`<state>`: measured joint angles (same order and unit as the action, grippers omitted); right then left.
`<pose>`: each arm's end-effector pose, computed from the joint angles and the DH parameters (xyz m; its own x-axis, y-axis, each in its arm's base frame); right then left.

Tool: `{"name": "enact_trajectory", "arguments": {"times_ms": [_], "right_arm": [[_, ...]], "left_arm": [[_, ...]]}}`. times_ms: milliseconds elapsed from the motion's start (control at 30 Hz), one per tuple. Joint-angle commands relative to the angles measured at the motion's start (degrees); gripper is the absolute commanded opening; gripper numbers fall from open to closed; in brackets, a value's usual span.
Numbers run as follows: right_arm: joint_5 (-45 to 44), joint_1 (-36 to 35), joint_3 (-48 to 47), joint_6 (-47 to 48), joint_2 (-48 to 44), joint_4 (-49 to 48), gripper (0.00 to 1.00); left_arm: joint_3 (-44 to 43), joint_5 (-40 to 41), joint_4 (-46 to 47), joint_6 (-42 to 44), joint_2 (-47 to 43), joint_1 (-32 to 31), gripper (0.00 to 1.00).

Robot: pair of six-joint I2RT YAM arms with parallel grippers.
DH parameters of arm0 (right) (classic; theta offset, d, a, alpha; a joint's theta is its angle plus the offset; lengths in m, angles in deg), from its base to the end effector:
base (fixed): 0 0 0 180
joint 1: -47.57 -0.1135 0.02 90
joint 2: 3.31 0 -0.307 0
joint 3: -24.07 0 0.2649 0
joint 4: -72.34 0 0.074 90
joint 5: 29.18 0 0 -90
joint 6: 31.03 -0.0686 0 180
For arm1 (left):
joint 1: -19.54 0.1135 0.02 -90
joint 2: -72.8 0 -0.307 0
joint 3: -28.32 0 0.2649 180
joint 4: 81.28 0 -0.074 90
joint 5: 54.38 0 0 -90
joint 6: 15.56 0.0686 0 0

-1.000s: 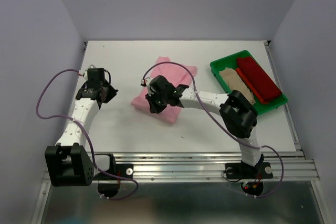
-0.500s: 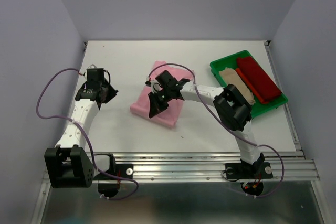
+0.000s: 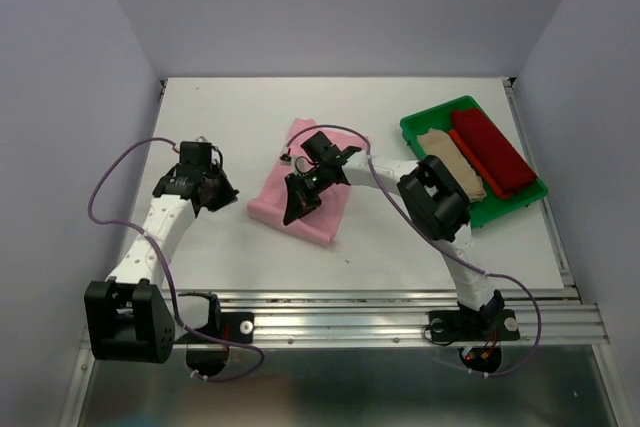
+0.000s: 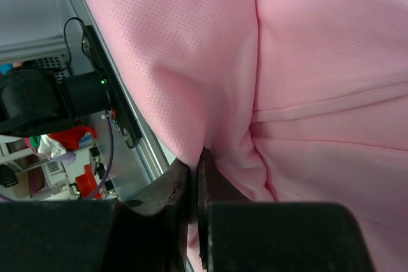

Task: Roll the t-shirts
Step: Roll the T-shirt to the center of the board.

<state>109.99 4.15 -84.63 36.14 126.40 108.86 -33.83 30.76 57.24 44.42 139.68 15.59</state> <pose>0.3473 0.4001 0.1544 -0.8536 -0.4585 -0.2471 -0.4484 0.4053 0.7967 0.2609 -0.0238 0.2712 -0.6872 -0.4522 -0.5686 -0.2502 0.8821 -0.3992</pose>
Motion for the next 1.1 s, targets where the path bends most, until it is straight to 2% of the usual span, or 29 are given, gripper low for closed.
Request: {"name": "enact_trajectory", "arguments": {"times_ms": [0, 300, 867, 933, 967, 1033, 1067], "right_arm": [[3.4, 1.2, -2.9, -1.3, 1.2, -0.2, 0.02], [3.9, 2.4, -5.2, -0.6, 4.1, 1.6, 0.03], [4.4, 2.9, -4.8, -0.4, 4.1, 1.6, 0.04], [4.1, 2.9, -4.8, -0.3, 3.7, 1.6, 0.08], [3.4, 2.9, -4.7, -0.2, 3.2, 1.7, 0.16], [2.4, 2.9, -4.3, 0.0, 2.3, 1.7, 0.24], [1.4, 2.9, -4.1, 0.3, 1.8, 1.7, 0.38]], "left_arm": [[1.0, -0.7, -2.2, 0.8, -1.8, -3.9, 0.00], [1.2, -0.3, 1.2, -1.2, 1.8, -9.7, 0.00], [-5.3, 0.6, 6.7, 0.3, 15.6, -11.1, 0.00], [-5.3, 0.6, 8.0, 0.2, 16.8, -11.0, 0.00], [-5.5, 0.6, 8.2, 0.1, 17.2, -11.1, 0.00], [-5.3, 0.6, 9.1, -0.1, 18.6, -11.0, 0.00], [-5.3, 0.8, 9.4, -0.3, 19.2, -11.1, 0.00]]}}
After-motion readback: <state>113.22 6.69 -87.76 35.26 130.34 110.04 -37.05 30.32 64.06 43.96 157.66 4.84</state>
